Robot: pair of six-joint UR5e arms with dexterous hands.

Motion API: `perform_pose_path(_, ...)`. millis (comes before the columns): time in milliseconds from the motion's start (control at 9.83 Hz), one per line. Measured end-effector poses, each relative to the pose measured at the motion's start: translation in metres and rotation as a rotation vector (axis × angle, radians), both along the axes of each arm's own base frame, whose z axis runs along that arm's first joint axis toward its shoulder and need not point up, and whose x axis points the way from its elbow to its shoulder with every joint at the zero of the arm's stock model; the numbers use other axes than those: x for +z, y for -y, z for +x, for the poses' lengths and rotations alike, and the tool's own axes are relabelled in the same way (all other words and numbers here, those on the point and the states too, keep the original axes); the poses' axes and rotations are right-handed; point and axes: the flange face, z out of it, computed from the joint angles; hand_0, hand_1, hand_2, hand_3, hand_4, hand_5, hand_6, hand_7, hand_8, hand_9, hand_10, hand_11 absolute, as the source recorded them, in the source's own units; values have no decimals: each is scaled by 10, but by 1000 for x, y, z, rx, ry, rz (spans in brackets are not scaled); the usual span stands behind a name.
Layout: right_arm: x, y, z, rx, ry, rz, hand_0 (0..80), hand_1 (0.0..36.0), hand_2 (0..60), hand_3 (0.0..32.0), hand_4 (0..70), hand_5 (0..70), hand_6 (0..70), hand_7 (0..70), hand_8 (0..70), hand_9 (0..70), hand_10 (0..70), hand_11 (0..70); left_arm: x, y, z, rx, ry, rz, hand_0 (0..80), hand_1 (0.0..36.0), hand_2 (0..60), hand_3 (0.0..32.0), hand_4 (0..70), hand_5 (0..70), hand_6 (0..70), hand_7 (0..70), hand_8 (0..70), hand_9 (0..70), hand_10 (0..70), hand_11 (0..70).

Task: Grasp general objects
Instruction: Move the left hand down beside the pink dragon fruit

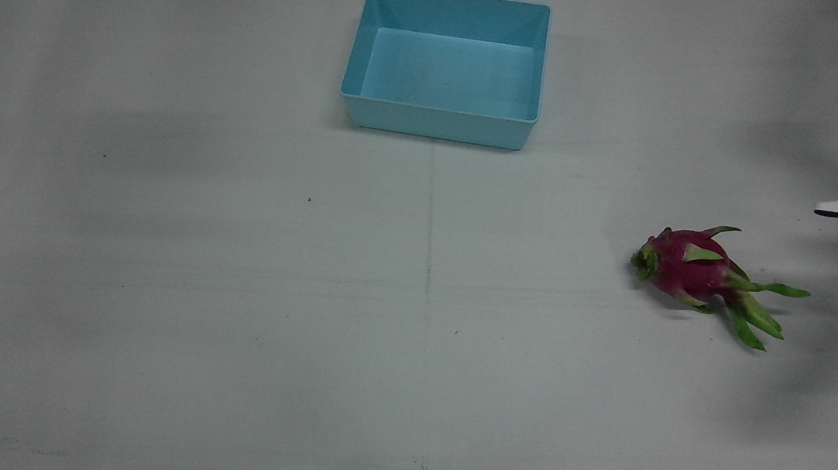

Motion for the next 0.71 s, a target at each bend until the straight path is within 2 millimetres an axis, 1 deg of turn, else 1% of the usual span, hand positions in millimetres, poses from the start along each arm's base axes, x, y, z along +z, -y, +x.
perform_pose_path(102, 0, 0, 0, 0, 0, 0, 0, 0, 0, 0, 0, 0, 0, 0, 0, 0, 0, 0, -1, -5, 13, 9, 48, 17, 585, 317, 210, 104, 0, 0, 0, 39, 0, 0, 0, 0)
perform_pose_path(305, 0, 0, 0, 0, 0, -1, 0, 0, 0, 0, 0, 0, 0, 0, 0, 0, 0, 0, -2, -16, 40, 29, 140, 42, 583, 320, 211, 146, 0, 0, 0, 29, 0, 0, 0, 0)
perform_pose_path(407, 0, 0, 0, 0, 0, -1, 0, 0, 0, 0, 0, 0, 0, 0, 0, 0, 0, 0, -2, -20, 49, 34, 175, 54, 584, 322, 210, 168, 0, 0, 0, 22, 0, 0, 0, 0)
perform_pose_path(508, 0, 0, 0, 0, 0, 0, 0, 0, 0, 0, 0, 0, 0, 0, 0, 0, 0, 0, 0, -23, 55, 33, 205, 63, 594, 325, 193, 236, 0, 0, 0, 11, 0, 0, 0, 0)
perform_pose_path(712, 0, 0, 0, 0, 0, -1, 0, 0, 0, 0, 0, 0, 0, 0, 0, 0, 0, 0, 2, -27, 62, 33, 240, 74, 596, 334, 212, 240, 0, 0, 0, 5, 0, 0, 0, 0)
